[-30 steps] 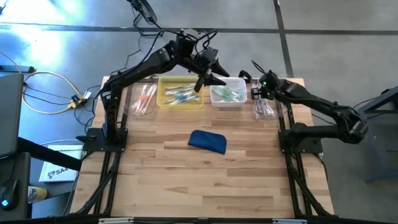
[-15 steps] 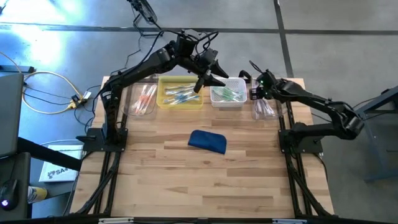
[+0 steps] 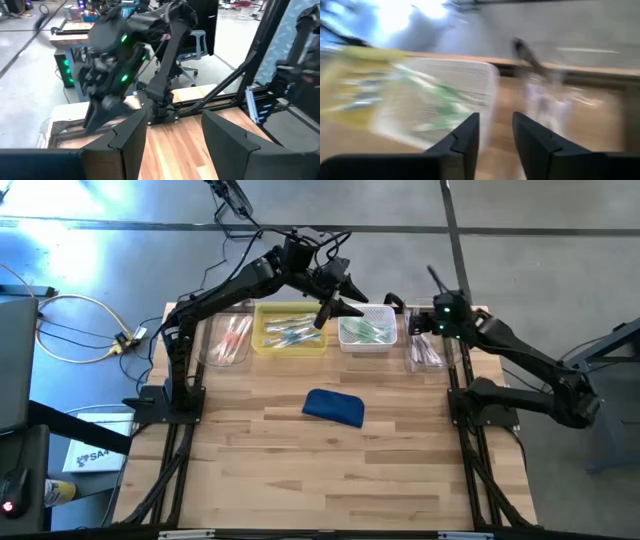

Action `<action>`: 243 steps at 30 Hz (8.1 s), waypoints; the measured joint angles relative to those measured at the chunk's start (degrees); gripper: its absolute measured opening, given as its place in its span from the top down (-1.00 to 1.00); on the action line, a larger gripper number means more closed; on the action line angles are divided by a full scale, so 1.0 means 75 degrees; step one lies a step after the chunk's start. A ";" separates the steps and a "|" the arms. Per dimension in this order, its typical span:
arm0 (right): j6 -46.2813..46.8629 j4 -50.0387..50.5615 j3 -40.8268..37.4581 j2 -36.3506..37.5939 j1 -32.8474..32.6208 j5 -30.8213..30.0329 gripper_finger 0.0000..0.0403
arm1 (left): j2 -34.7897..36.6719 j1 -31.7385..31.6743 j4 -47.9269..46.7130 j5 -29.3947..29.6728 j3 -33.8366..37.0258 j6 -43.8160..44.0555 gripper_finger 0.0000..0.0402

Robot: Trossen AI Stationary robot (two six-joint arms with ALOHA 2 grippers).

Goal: Pick & Place Toothbrushes
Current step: Return to Home Position

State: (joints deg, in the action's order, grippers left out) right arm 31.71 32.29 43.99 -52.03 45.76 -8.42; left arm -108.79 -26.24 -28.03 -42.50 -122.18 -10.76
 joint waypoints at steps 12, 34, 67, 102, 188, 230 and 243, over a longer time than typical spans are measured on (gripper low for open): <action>-0.0032 -0.1355 0.0000 0.0915 -0.0624 0.1459 0.97 | 0.0000 0.0000 0.0000 0.0210 0.0002 0.0066 0.07; -0.0657 -0.3131 -0.0003 0.1102 -0.4209 0.0113 0.99 | 0.1096 0.1475 -0.0854 0.2379 -0.0001 -0.2403 0.97; -0.1538 -0.3602 0.0000 0.1355 -0.5071 0.0113 0.99 | 0.2239 0.4013 0.0392 0.6227 0.3365 -0.2486 1.00; -0.2078 -0.3337 0.0000 0.2619 -0.6374 -0.1245 0.99 | 0.8306 0.4066 0.3838 0.8526 0.9528 -0.2346 1.00; -0.2715 -0.1508 -0.0168 0.6834 -0.7198 -0.2093 0.99 | 1.4463 0.4051 0.1365 0.8915 1.2088 -0.2735 1.00; -0.3207 -0.6445 -0.5763 0.6782 -0.7200 -0.0820 0.99 | 1.4458 0.4051 0.2757 0.6939 1.4620 -0.4005 1.00; -0.3370 -0.5328 -0.5802 0.6782 -0.7199 -0.0796 0.99 | 1.4458 0.4051 0.2683 0.6924 1.4620 -0.3999 1.00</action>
State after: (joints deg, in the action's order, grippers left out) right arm 6.43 -7.67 0.47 -1.17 -8.23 -14.39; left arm -0.36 4.14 -7.91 9.42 -12.53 -40.75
